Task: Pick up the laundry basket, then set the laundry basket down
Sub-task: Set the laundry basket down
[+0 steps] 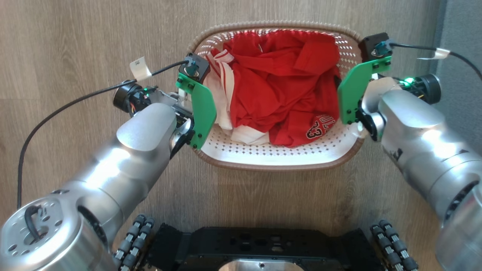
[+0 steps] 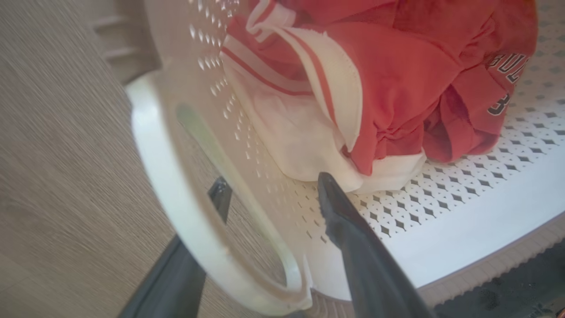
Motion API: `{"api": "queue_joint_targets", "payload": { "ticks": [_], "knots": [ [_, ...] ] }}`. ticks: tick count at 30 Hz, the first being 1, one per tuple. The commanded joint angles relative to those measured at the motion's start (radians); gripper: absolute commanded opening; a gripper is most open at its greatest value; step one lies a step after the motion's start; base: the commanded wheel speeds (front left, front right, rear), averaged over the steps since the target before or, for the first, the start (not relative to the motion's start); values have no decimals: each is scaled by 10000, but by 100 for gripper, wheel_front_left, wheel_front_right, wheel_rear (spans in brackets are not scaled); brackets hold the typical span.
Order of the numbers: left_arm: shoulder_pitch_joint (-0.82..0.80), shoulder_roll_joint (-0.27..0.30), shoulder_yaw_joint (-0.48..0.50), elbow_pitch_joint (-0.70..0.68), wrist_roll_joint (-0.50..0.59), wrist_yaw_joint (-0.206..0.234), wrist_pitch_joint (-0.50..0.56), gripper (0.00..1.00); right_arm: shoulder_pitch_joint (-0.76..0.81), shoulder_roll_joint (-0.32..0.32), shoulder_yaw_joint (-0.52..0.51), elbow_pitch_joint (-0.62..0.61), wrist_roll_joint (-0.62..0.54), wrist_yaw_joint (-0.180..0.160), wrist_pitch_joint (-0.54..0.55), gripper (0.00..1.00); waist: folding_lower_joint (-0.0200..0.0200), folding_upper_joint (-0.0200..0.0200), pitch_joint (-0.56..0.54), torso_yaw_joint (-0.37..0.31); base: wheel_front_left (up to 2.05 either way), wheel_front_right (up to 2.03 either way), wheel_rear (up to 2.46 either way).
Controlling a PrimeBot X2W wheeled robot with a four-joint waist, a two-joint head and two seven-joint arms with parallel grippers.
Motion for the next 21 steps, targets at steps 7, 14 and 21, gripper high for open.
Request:
{"api": "queue_joint_targets", "payload": {
  "ticks": [7, 14, 21],
  "knots": [
    [36, 3, 48, -174, 3, 47, -142, 100, 485, -522, -413, -31, -982, 71, 136, 100, 0, 0, 96, 50, 0, 0, 0],
    [35, 3, 48, -105, 36, 85, -177, 100, 709, -299, -1607, -30, -1709, 71, 321, 100, 0, 0, 17, 35, 0, 0, 0],
    [45, 3, 48, 45, 107, 439, -467, 100, 928, -122, -2352, -30, -2326, 71, 491, 100, 0, 0, -238, 2, 0, 0, 0]
  ]
}}
